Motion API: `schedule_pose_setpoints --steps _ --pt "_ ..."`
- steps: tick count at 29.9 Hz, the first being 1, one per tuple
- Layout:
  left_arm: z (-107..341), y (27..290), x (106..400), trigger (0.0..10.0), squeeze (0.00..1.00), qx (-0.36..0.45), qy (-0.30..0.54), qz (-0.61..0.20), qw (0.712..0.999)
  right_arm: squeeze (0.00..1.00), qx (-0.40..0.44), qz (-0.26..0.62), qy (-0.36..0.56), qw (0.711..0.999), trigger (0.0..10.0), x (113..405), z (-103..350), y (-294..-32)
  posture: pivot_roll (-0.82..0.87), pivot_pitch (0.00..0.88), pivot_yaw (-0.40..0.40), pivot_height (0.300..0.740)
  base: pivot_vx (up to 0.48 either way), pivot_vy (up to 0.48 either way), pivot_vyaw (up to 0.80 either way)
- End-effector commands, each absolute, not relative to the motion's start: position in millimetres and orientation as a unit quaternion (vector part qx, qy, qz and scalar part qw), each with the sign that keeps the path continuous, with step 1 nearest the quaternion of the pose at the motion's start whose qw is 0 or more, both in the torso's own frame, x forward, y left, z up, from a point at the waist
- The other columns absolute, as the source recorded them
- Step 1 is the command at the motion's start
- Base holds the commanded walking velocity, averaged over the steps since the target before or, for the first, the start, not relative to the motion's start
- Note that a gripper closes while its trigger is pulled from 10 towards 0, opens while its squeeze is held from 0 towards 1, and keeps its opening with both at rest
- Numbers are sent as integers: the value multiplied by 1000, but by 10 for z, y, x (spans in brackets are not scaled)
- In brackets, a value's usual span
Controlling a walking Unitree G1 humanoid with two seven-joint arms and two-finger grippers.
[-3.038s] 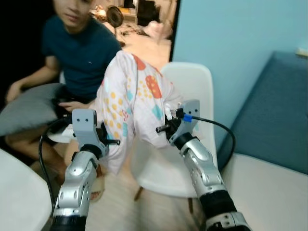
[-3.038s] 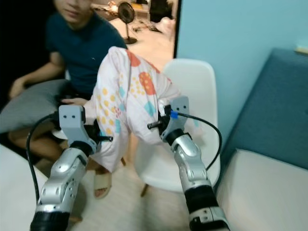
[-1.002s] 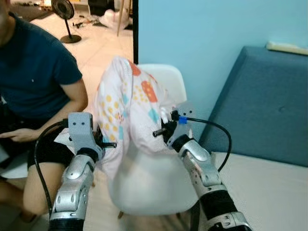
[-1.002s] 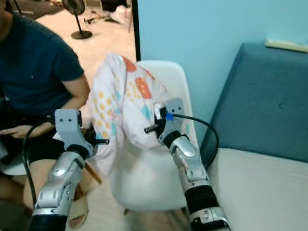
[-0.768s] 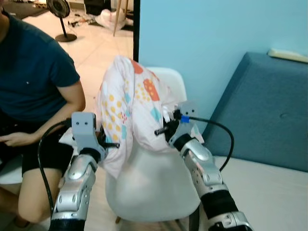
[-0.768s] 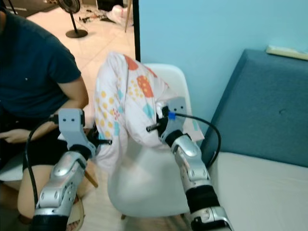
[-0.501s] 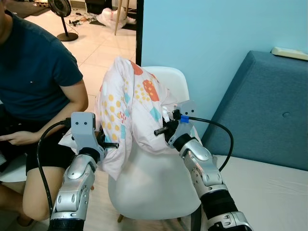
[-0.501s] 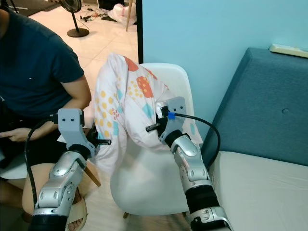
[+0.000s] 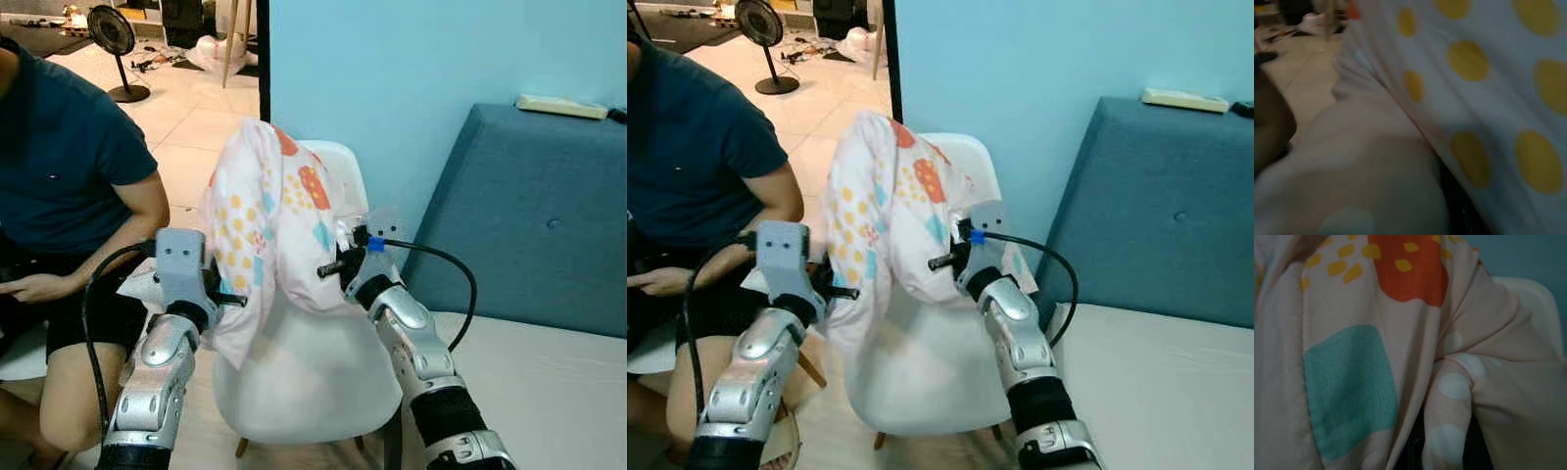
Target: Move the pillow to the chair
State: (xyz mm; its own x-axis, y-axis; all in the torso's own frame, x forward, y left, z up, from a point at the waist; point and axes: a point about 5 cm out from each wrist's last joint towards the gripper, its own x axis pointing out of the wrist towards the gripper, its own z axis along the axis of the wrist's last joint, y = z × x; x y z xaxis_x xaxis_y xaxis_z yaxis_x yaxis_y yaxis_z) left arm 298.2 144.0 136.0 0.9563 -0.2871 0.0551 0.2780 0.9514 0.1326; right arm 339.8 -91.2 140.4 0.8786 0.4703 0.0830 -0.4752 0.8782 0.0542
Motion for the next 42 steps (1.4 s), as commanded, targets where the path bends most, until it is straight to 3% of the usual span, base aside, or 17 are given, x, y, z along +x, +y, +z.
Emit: schedule_pose_setpoints --steps 1,8,27,30,42 --pt "1365 1238 2957 10000 0 116 -53 -213 969 0 25 276 -58 959 10000 3380 1479 -763 58 60 -37 710 0 0 0" --pt "1311 1356 2973 10000 0 167 -43 -203 964 0 13 278 -50 959 10000 3352 1422 -773 56 58 -38 696 0 0 0" --pt "1245 1417 2906 10000 0 189 -35 -206 959 0 12 240 -55 969 10000 3417 1434 -1074 59 78 -38 671 0 0 0" --pt "1224 1466 2892 10000 0 198 -31 -204 958 0 5 225 -53 973 10000 3439 1439 -1185 58 82 -37 651 0 0 0" --pt "1216 1699 2925 10000 0 238 -23 -175 955 0 7 227 -48 973 10000 3432 1396 -1230 65 91 -44 627 0 0 0"
